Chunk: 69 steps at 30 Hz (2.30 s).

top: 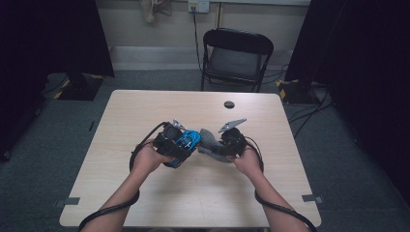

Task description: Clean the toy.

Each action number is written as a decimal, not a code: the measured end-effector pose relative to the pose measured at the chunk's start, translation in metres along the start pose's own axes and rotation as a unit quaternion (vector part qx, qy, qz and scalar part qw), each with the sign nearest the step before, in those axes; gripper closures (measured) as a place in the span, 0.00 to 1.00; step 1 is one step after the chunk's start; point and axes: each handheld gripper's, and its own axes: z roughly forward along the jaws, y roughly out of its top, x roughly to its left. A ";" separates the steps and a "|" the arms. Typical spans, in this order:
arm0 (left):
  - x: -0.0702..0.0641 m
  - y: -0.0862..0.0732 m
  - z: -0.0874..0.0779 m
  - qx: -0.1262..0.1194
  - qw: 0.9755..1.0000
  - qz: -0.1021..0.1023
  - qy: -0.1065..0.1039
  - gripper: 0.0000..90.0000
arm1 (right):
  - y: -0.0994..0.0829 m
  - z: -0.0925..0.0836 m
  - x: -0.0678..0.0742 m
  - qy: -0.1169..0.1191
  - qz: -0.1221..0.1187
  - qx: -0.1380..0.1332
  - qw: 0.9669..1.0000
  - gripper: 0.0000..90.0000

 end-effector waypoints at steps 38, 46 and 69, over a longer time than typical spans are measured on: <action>-0.003 0.013 0.012 0.001 1.000 -0.010 -0.008 0.31 | 0.005 0.020 0.028 0.050 -0.021 -0.014 0.998 0.80; -0.002 0.015 0.015 0.000 1.000 -0.017 -0.009 0.31 | 0.003 0.022 0.032 0.056 -0.029 -0.012 0.998 0.80; 0.003 0.020 0.014 -0.008 1.000 -0.028 -0.001 0.31 | -0.007 0.045 0.072 0.125 -0.065 0.002 0.990 0.80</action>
